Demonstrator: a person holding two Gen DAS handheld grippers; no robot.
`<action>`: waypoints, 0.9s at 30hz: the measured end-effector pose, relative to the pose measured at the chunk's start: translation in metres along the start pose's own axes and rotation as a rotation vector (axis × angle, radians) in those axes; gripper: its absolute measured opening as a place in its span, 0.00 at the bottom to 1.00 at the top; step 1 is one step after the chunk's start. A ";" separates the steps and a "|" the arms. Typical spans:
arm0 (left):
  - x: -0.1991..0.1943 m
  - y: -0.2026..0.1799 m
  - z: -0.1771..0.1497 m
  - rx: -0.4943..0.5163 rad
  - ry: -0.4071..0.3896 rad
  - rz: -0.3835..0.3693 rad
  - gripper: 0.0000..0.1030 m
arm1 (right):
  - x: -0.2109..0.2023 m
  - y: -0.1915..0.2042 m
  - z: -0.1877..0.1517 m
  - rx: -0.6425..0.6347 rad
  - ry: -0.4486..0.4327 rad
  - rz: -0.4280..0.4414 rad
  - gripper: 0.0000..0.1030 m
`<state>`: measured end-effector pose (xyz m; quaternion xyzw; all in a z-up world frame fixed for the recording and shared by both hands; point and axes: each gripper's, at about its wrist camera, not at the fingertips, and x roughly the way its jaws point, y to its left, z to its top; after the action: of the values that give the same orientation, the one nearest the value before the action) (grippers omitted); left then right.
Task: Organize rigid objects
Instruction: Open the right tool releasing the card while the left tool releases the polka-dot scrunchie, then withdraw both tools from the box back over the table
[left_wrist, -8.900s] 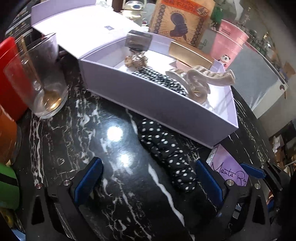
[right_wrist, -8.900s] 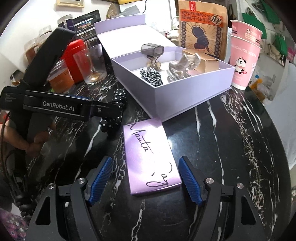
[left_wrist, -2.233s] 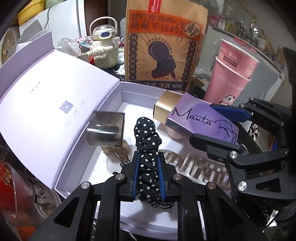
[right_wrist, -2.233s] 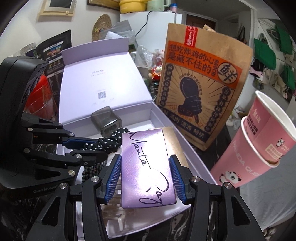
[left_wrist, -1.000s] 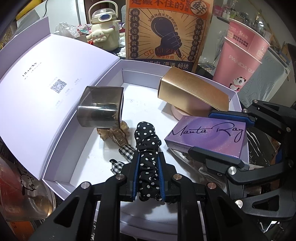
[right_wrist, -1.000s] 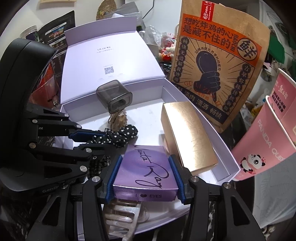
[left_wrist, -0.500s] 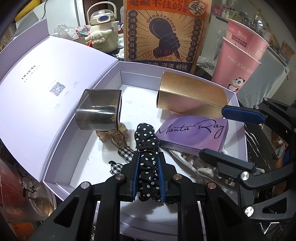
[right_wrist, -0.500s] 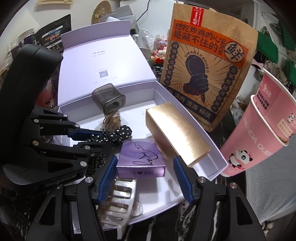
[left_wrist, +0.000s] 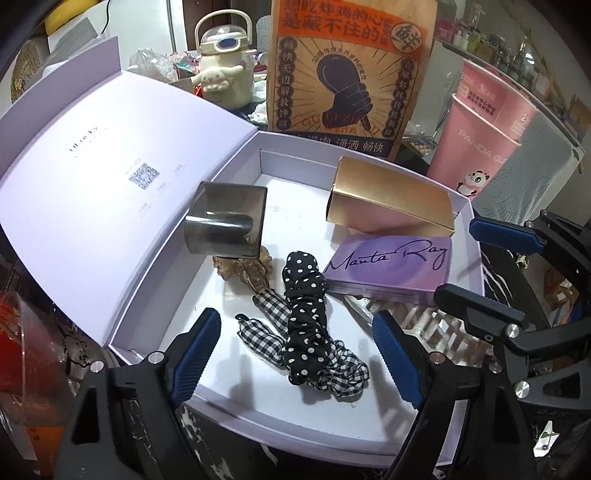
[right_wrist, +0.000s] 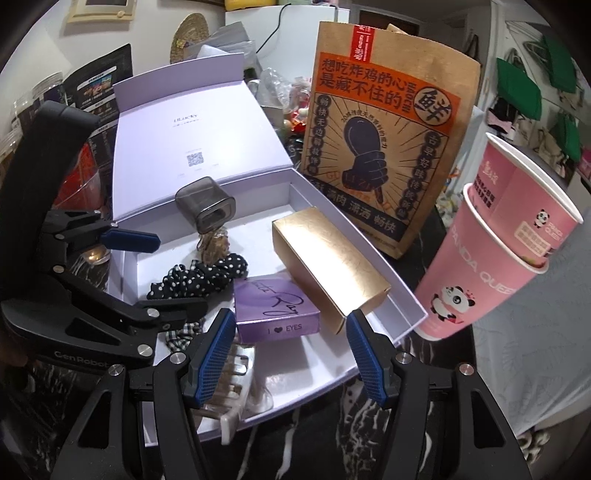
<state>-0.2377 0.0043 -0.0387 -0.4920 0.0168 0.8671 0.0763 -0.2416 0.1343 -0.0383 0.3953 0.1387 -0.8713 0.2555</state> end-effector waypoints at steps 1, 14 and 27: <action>-0.003 0.001 -0.001 0.001 -0.004 0.002 0.82 | 0.000 0.000 0.000 0.001 -0.001 -0.003 0.61; -0.053 0.001 -0.005 -0.023 -0.109 0.059 0.82 | -0.041 0.003 0.002 0.009 -0.067 -0.023 0.70; -0.103 -0.004 -0.010 -0.026 -0.225 0.061 0.96 | -0.101 0.013 0.005 0.024 -0.197 -0.062 0.86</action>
<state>-0.1768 -0.0050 0.0451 -0.3917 0.0117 0.9189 0.0450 -0.1815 0.1551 0.0411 0.3063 0.1148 -0.9150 0.2361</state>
